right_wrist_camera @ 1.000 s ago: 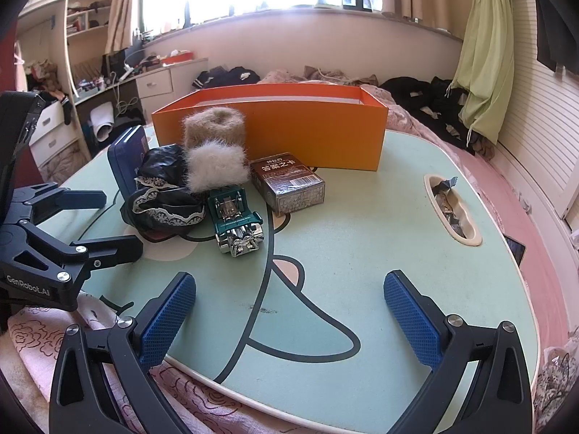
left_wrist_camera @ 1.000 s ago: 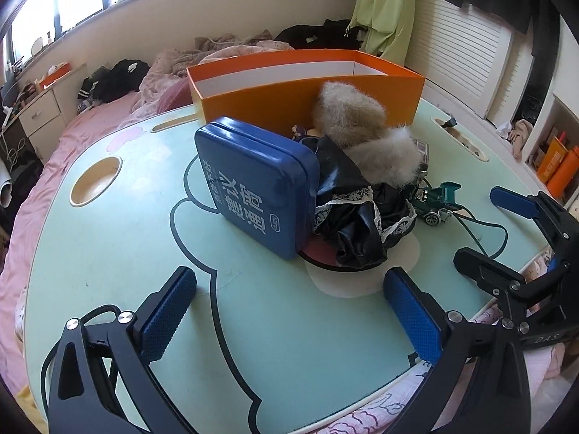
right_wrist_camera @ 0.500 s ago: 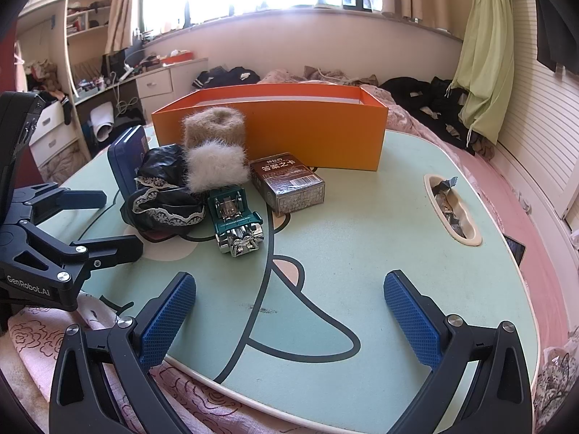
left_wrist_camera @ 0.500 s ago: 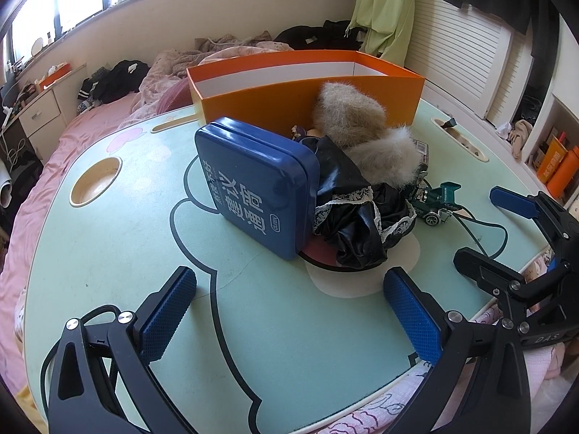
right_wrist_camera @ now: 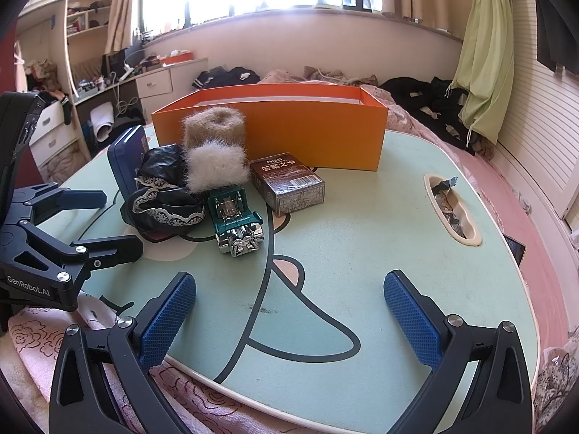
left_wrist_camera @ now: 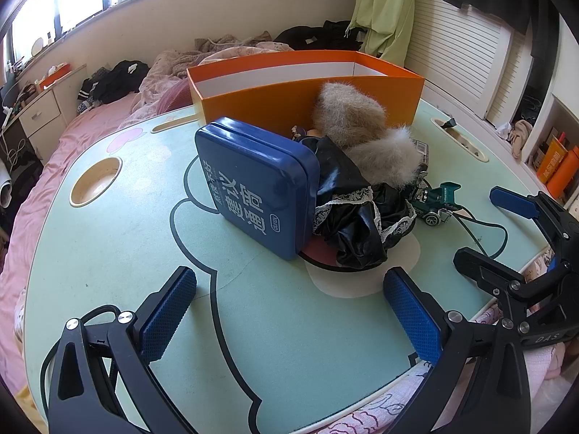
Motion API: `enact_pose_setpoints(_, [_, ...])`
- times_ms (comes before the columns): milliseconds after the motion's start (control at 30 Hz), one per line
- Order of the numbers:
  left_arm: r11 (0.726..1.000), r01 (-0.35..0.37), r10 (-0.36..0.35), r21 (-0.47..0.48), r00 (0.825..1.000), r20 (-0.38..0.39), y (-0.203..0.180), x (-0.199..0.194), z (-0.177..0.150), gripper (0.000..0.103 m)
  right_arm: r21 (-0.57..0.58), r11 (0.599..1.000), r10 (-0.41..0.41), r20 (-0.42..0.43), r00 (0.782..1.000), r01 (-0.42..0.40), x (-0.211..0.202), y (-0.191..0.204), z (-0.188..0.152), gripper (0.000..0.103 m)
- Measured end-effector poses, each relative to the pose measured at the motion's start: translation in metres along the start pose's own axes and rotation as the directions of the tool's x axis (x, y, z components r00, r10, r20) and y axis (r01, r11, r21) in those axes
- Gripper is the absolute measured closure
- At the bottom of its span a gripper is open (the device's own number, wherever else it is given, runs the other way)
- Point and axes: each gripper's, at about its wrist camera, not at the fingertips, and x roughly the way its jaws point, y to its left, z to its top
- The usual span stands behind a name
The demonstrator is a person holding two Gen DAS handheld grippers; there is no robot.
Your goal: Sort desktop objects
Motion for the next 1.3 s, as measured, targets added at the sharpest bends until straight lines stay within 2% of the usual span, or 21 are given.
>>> enact_pose_setpoints(167, [1.0,0.0,0.0,-0.001,1.0,0.001,0.0,0.0,0.0,0.0,-0.007,1.0,0.008,-0.015,1.0,-0.008,-0.002,0.0,0.004,0.0])
enact_pose_setpoints(233, [1.0,0.004,-0.004,-0.004,1.0,0.001,0.002,-0.001,0.0,0.0,0.02,1.0,0.021,-0.026,0.999,-0.021,-0.005,-0.007,0.015,0.007])
enact_pose_setpoints(267, [1.0,0.005,-0.005,-0.005,1.0,0.002,0.003,-0.001,0.0,0.0,0.058,0.997,0.045,-0.013,0.999,-0.044,-0.011,-0.014,0.027,0.019])
enact_pose_setpoints(300, [1.0,0.005,-0.005,-0.005,1.0,0.002,0.003,-0.002,0.0,0.0,0.088,0.993,0.074,0.007,0.997,-0.075,-0.016,-0.02,0.042,0.025])
enact_pose_setpoints(367, [1.0,0.002,-0.002,-0.003,1.0,0.002,0.003,-0.002,0.0,0.0,0.123,0.983,0.129,0.055,0.99,-0.135,-0.027,-0.028,0.074,0.025])
enact_pose_setpoints(400, [1.0,0.001,-0.001,-0.003,1.0,0.002,0.002,-0.002,0.0,0.0,0.124,0.979,0.153,0.056,0.987,-0.159,-0.028,-0.026,0.101,0.025])
enact_pose_setpoints(467, [1.0,0.002,-0.002,-0.004,1.0,0.003,0.002,-0.003,0.001,0.0,0.11,0.977,0.184,0.001,0.983,-0.183,-0.018,-0.018,0.141,0.025])
enact_pose_setpoints(500, [1.0,0.003,-0.003,-0.004,1.0,0.003,0.004,-0.003,0.001,0.0,0.109,0.97,0.222,-0.034,0.975,-0.217,-0.007,-0.012,0.162,0.025])
enact_pose_setpoints(567, [1.0,0.003,-0.003,-0.004,1.0,0.003,0.004,-0.003,0.001,0.0,0.125,0.943,0.323,-0.126,0.938,-0.308,0.023,0.001,0.196,0.025])
enact_pose_setpoints(600, [1.0,0.004,-0.004,-0.004,1.0,0.004,0.004,-0.003,0.001,0.0,0.144,0.93,0.361,-0.199,0.911,-0.337,0.046,0.009,0.211,0.026])
enact_pose_setpoints(633, [1.0,0.004,-0.004,-0.004,1.0,0.005,0.004,-0.004,0.0,0.0,0.162,0.928,0.367,-0.253,0.895,-0.335,0.065,0.015,0.219,0.028])
enact_pose_setpoints(700, [1.0,0.005,-0.005,-0.003,1.0,0.006,0.006,-0.004,0.0,0.0,0.171,0.936,0.35,-0.351,0.869,-0.308,0.1,0.025,0.228,0.046])
enact_pose_setpoints(733, [1.0,0.005,-0.005,-0.003,1.0,0.006,0.006,-0.004,0.0,0.0,0.162,0.94,0.341,-0.399,0.851,-0.301,0.116,0.033,0.23,0.049])
enact_pose_setpoints(833, [1.0,0.008,-0.008,-0.003,1.0,0.009,0.006,-0.004,-0.001,0.0,0.162,0.942,0.335,-0.503,0.797,-0.294,0.151,0.052,0.223,0.05])
enact_pose_setpoints(900, [1.0,0.009,-0.009,-0.003,1.0,0.01,0.007,-0.004,-0.001,0.0,0.151,0.946,0.321,-0.546,0.774,-0.286,0.167,0.062,0.217,0.052])
enact_pose_setpoints(1000, [1.0,0.01,-0.01,-0.003,1.0,0.011,0.006,-0.004,-0.001,0.0,0.071,0.964,0.243,-0.616,0.749,-0.255,0.183,0.077,0.206,0.053])
enact_pose_setpoints(1067, [1.0,0.012,-0.012,-0.007,1.0,0.01,0.007,-0.004,-0.001,0.0,0.058,0.969,0.226,-0.598,0.769,-0.24,0.184,0.077,0.204,0.054])
enact_pose_setpoints(1167, [1.0,0.011,-0.011,-0.005,1.0,0.011,0.006,-0.004,0.0,0.0,0.05,0.974,0.207,-0.578,0.789,-0.219,0.181,0.072,0.206,0.063])
enact_pose_setpoints(1233, [1.0,0.011,-0.011,-0.005,1.0,0.012,0.006,-0.004,0.001,0.0,0.052,0.981,0.183,-0.538,0.823,-0.185,0.176,0.064,0.208,0.064])
enact_pose_setpoints(1267, [1.0,0.011,-0.011,-0.005,1.0,0.011,0.006,-0.004,0.001,0.0,0.072,0.98,0.199,-0.497,0.845,-0.188,0.17,0.057,0.211,0.064])
enact_pose_setpoints(1300, [1.0,0.011,-0.011,-0.005,1.0,0.012,0.006,-0.004,0.001,0.0,0.103,0.973,0.232,-0.459,0.857,-0.208,0.162,0.049,0.215,0.064])
